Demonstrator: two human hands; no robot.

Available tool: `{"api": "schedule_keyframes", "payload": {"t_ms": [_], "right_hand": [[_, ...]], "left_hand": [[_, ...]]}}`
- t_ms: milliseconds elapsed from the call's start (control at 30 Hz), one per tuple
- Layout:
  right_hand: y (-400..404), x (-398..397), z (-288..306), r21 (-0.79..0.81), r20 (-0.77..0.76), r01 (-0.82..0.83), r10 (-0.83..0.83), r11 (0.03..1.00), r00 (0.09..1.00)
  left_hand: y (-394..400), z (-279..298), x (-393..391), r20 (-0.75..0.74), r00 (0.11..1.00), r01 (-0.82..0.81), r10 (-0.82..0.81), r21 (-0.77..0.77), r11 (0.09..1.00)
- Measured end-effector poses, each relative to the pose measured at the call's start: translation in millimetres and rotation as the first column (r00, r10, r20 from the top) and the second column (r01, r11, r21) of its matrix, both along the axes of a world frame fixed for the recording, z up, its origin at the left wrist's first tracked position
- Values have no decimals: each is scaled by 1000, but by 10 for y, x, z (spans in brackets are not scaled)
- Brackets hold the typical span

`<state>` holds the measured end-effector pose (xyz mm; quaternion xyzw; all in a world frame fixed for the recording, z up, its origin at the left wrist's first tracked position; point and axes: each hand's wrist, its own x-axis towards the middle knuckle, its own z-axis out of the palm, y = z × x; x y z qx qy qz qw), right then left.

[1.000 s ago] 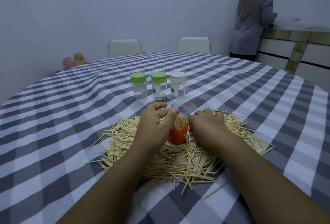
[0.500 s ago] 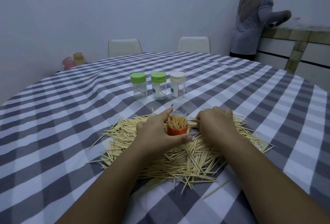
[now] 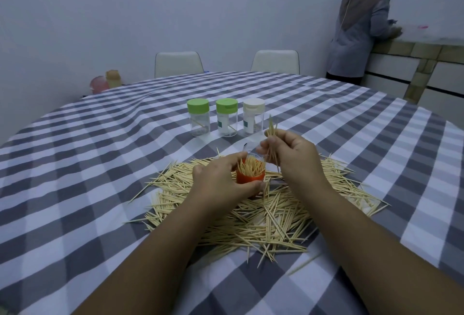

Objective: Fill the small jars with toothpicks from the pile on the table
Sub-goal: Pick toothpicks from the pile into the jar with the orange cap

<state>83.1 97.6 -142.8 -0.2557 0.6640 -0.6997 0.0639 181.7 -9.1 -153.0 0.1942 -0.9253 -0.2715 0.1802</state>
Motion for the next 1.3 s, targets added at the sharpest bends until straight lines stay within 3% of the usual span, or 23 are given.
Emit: {"api": "schedule_keyframes", "payload": {"t_ms": [133,300,567,767,900,1000,1300], "right_hand": [[-17,41,36,-259,103,64,-38,964,994],[-3,35,90,-394,192,99,-23,914,981],[-56,105,44,-352,152,71,-18,933,988],[-117,125,15,-419,222,83,13,904,975],[-143,161,-16,-363,230,38,50,931,972],[-145,162,-69,-247,180,36,10,968,984],[-71,186,-17,-141,14,-21,23,990,1000]], "left_hand": [[13,-7,-10,-2,1000,12,-12,5,1000],[21,-20,-33,6,1000,12,-13,7,1000],[45,-17,-20,-26,999,47,-47,-23,999],[55,-11,-16,-68,996,52,-54,-19,998],[56,9,-5,-91,996,17,-19,-22,1000],[22,-9,-11,-111,993,-44,41,-19,999],[-13,-26,-25,-119,990,-80,79,-2,997]]}}
